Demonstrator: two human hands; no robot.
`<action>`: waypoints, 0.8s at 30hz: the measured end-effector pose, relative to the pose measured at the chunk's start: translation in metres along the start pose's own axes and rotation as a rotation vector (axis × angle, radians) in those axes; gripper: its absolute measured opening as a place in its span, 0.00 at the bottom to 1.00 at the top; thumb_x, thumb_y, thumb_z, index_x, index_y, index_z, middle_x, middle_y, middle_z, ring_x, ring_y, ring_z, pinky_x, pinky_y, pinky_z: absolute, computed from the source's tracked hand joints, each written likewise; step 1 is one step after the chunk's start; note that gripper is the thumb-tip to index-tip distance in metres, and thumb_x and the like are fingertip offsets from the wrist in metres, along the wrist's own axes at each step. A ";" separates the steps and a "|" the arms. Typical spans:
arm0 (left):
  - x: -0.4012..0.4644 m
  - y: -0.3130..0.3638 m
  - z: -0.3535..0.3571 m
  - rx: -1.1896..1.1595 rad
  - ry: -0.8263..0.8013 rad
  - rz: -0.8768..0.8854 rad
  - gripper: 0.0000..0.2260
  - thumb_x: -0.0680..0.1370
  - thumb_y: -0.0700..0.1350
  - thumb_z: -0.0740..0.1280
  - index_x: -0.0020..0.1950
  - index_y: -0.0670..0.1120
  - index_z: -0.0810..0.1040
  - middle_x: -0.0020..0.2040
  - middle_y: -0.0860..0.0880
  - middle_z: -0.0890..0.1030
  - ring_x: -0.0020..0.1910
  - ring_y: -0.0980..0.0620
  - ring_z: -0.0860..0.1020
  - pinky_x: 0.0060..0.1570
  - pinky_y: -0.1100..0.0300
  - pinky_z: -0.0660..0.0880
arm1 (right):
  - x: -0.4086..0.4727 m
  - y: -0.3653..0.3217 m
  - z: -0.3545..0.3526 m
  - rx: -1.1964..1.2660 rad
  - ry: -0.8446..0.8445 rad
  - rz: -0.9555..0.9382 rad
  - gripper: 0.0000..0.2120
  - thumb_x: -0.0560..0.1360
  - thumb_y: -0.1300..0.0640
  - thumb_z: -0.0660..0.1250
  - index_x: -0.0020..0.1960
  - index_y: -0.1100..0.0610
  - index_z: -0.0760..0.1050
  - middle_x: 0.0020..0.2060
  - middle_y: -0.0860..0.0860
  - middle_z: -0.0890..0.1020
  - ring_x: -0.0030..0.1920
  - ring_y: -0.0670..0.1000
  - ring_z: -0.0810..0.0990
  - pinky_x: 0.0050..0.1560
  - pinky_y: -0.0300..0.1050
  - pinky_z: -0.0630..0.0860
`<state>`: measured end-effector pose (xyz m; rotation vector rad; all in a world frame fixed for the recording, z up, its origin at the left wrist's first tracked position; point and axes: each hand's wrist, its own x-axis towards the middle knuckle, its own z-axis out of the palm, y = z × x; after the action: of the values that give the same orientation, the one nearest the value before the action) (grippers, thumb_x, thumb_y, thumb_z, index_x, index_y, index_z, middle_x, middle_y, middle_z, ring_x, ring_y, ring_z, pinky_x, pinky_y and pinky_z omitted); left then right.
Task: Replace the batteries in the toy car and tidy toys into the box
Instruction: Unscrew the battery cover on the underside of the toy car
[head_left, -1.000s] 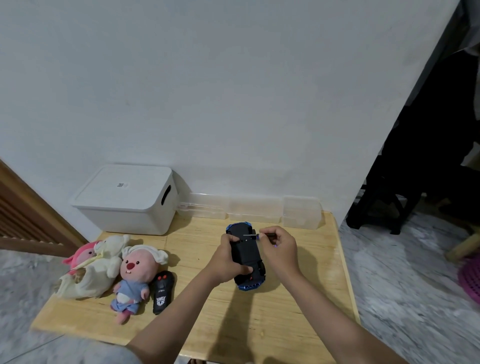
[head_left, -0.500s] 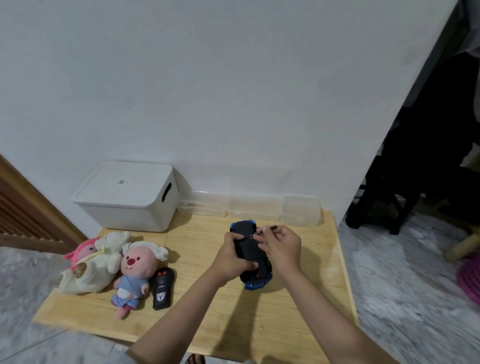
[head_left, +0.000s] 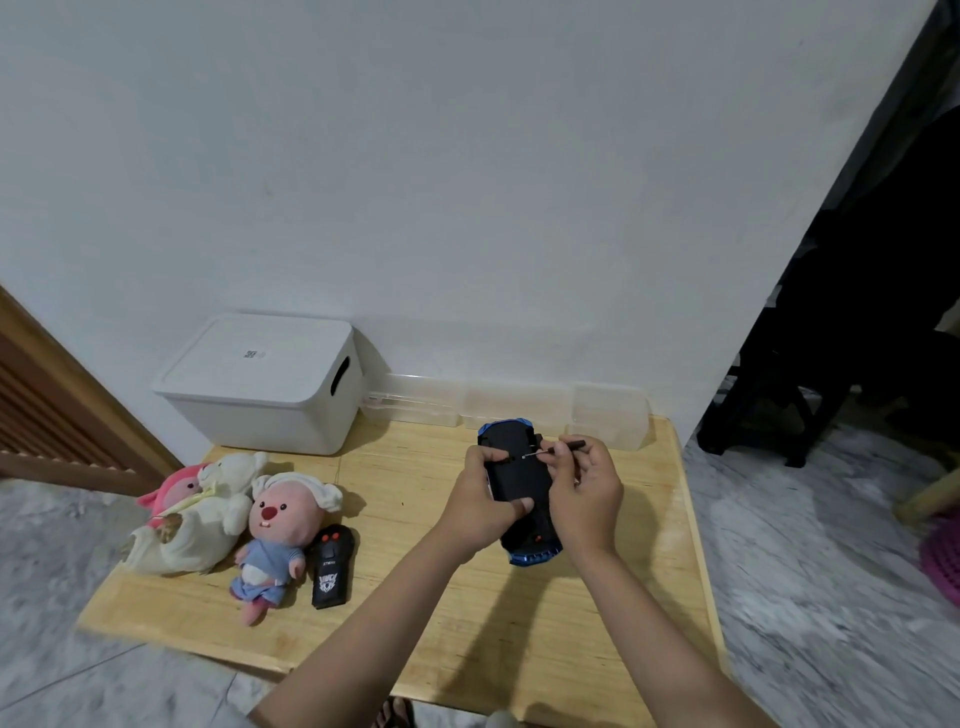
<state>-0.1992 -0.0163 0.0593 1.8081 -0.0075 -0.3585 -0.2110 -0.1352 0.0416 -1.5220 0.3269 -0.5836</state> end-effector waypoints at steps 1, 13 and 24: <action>0.000 0.000 0.000 0.000 0.005 0.002 0.22 0.72 0.35 0.71 0.59 0.46 0.64 0.49 0.53 0.71 0.51 0.46 0.75 0.43 0.55 0.78 | 0.000 -0.001 0.000 -0.016 -0.005 -0.025 0.09 0.78 0.64 0.63 0.45 0.51 0.73 0.41 0.51 0.84 0.44 0.48 0.84 0.48 0.48 0.80; 0.003 0.005 0.002 -0.013 0.022 -0.009 0.22 0.72 0.36 0.71 0.59 0.48 0.64 0.49 0.53 0.70 0.50 0.48 0.75 0.40 0.60 0.78 | 0.006 -0.001 0.001 -0.180 -0.069 -0.202 0.06 0.78 0.64 0.63 0.47 0.55 0.74 0.40 0.46 0.83 0.44 0.43 0.83 0.45 0.47 0.80; 0.006 0.003 0.002 0.037 0.037 0.008 0.22 0.71 0.35 0.72 0.58 0.46 0.65 0.47 0.53 0.71 0.45 0.59 0.73 0.45 0.59 0.77 | 0.018 0.001 0.005 -0.408 -0.236 -0.384 0.05 0.76 0.66 0.63 0.48 0.59 0.75 0.38 0.49 0.80 0.37 0.50 0.78 0.38 0.47 0.75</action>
<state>-0.1931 -0.0207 0.0602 1.8505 0.0047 -0.3212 -0.1932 -0.1412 0.0441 -2.0497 -0.0374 -0.6527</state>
